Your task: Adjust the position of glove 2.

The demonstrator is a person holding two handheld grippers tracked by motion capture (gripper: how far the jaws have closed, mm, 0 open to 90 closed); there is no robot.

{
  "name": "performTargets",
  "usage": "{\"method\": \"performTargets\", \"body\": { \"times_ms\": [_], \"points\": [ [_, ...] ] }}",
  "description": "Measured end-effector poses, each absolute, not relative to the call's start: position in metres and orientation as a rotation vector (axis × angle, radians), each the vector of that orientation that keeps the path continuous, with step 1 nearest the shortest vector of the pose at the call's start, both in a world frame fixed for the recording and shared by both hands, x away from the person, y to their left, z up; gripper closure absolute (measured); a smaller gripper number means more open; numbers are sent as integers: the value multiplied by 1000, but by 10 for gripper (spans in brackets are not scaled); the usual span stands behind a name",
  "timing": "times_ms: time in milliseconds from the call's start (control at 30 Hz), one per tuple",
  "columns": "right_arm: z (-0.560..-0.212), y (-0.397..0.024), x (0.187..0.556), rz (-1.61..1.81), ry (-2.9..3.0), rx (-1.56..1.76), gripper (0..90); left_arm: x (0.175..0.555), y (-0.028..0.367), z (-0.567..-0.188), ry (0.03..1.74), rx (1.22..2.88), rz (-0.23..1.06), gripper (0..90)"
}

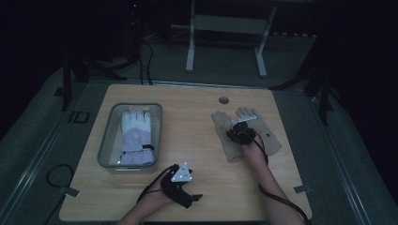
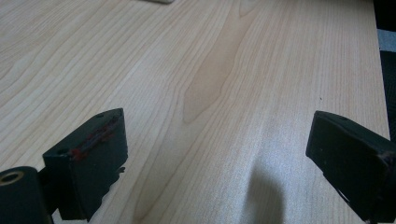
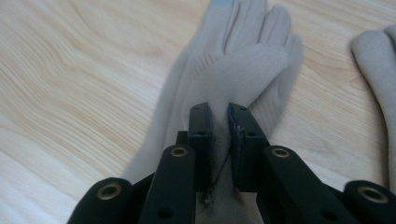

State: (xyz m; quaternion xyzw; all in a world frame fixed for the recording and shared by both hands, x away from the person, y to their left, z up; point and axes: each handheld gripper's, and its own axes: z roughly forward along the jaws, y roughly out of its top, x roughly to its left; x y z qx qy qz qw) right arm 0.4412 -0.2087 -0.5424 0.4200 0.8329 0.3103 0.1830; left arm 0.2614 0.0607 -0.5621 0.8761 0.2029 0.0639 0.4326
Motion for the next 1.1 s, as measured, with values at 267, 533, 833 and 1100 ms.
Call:
{"method": "performTargets", "body": {
  "times_ms": [267,533,833,1100],
  "points": [
    [-512,-184,420,1059,2195,1341,816,261,61,-561,517,2174,175,57],
    [-494,-163,410,1124,2072,1438,815,263,63,-561,523,2173,172,57],
    [-502,-146,395,1069,1997,1499,814,262,63,-560,512,2168,190,57],
    [-536,-133,398,1032,2045,1559,801,262,62,-562,507,2175,179,57]
  ]
}}
